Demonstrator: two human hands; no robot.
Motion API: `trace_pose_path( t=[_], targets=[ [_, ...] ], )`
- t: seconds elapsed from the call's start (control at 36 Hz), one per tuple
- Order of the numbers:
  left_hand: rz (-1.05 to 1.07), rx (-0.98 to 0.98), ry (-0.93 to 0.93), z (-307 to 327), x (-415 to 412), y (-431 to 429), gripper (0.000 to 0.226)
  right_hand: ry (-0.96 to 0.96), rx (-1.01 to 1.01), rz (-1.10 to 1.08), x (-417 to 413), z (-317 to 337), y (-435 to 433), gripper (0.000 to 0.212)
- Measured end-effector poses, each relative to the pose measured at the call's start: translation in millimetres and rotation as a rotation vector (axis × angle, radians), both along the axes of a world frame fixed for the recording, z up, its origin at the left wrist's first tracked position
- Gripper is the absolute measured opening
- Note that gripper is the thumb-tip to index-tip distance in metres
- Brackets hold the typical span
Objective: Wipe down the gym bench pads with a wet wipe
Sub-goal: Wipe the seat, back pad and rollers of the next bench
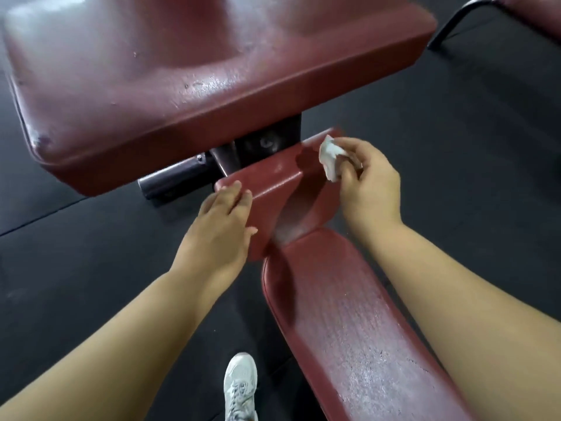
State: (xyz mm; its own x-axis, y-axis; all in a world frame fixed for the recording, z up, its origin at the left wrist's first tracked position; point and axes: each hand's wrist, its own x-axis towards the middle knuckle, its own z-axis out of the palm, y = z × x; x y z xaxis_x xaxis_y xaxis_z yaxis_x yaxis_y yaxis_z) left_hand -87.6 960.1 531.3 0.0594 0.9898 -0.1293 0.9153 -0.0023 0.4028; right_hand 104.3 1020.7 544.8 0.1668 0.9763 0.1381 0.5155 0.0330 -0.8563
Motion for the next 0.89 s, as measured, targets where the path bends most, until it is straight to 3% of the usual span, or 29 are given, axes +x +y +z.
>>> trace_pose_path(
  t=[0.14,0.22,0.36,0.47,0.53,0.61,0.69,0.78,0.89],
  targets=[
    [-0.120,-0.017,-0.021,-15,-15,5,0.057,-0.236,-0.081,0.130,-17,-14,31,0.029],
    [-0.089,-0.050,-0.136,-15,-25,2,0.060,-0.316,-0.086,0.201,-24,-26,34,0.030],
    [-0.155,-0.009,-0.055,-12,-38,4,0.055,-0.250,-0.015,0.108,-28,-42,32,0.028],
    [-0.149,-0.056,-0.024,-6,-53,0,0.057,-0.301,0.052,0.012,-53,-43,30,0.019],
    [-0.141,-0.096,0.001,-7,-63,-3,0.055,-0.322,0.133,0.126,-77,-40,20,0.016],
    [-0.131,-0.147,0.038,-7,-75,-6,0.053,-0.452,0.269,0.464,-109,-35,-1,0.016],
    [-0.137,-0.165,0.067,-6,-80,-6,0.049,-0.624,0.242,0.761,-110,-34,-4,0.019],
    [-0.142,-0.153,0.069,-7,-82,-2,0.045,-0.736,0.253,0.671,-93,-32,10,0.029],
    [-0.145,-0.108,0.017,-6,-75,5,0.044,-0.669,0.133,0.287,-54,-27,41,0.026]
  ],
)
